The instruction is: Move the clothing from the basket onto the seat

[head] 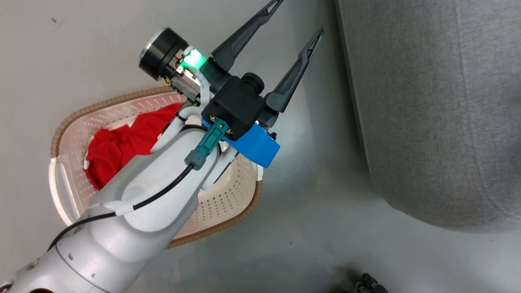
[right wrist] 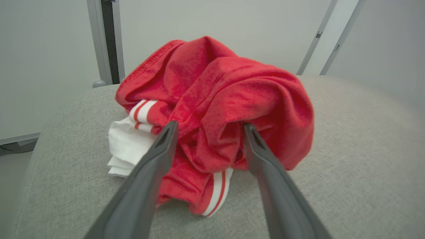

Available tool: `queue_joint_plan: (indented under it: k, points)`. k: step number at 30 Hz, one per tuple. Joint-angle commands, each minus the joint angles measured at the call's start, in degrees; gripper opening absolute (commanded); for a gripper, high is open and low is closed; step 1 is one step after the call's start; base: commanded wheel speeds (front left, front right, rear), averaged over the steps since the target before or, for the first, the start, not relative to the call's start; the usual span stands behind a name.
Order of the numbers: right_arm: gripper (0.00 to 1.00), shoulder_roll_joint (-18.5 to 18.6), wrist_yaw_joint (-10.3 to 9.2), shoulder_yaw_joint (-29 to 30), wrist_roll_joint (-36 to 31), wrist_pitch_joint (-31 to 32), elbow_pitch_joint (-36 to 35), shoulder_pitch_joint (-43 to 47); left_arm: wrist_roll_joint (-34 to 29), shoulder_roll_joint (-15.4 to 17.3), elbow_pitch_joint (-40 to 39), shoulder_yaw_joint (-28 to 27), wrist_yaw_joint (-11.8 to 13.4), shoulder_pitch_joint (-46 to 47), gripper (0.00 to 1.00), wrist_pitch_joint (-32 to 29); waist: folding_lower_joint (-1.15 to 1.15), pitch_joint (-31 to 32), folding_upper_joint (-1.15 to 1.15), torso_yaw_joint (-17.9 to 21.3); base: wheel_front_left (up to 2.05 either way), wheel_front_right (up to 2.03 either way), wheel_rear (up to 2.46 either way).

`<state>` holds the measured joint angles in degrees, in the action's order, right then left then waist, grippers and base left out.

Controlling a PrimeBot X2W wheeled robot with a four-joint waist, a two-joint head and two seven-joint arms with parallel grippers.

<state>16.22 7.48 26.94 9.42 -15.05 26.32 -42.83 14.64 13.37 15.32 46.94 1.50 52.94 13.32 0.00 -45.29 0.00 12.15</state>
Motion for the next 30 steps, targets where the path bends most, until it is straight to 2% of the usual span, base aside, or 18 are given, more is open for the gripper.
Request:
queue_joint_plan:
  k: [1, 8, 17, 25, 30]
  points:
    - [1.00, -0.7, 0.02, 0.4, 0.1, -0.2, -1.3, 3.1, 0.5, -0.2, 0.6, -0.3, 0.3, -0.8, 1.00, 0.7, 0.00, 2.3, 0.00, 0.1, 0.00, 0.00, 0.00]
    - [1.00, -3.6, 0.03, -0.8, -1.6, -0.2, -10.3, 13.3, 2.6, -0.9, 2.7, -2.0, 0.8, -5.6, 1.00, 1.9, 0.00, 9.8, 0.00, -0.3, 0.00, 0.00, 0.00]
    - [1.00, -7.6, 0.02, -10.2, -2.0, -0.2, -21.6, 21.7, 2.7, -0.3, -1.5, -10.8, 1.8, -16.6, 1.00, 1.9, 0.00, 20.1, 0.00, -2.0, 0.00, 0.00, 0.00]
    - [1.00, -8.3, 0.03, -14.6, -2.0, -0.2, -25.7, 28.2, 0.3, -2.0, -5.0, -20.6, 1.5, -26.4, 1.00, 1.9, 0.00, 27.2, 0.00, -6.4, 0.00, 0.00, 0.00]
    - [1.00, -9.5, 0.03, -16.5, -1.8, -0.2, -25.8, 31.2, -0.9, -3.6, -5.9, -26.6, 0.3, -32.4, 1.00, 1.9, 0.00, 31.2, 0.00, -8.7, 0.00, 0.00, 0.00]
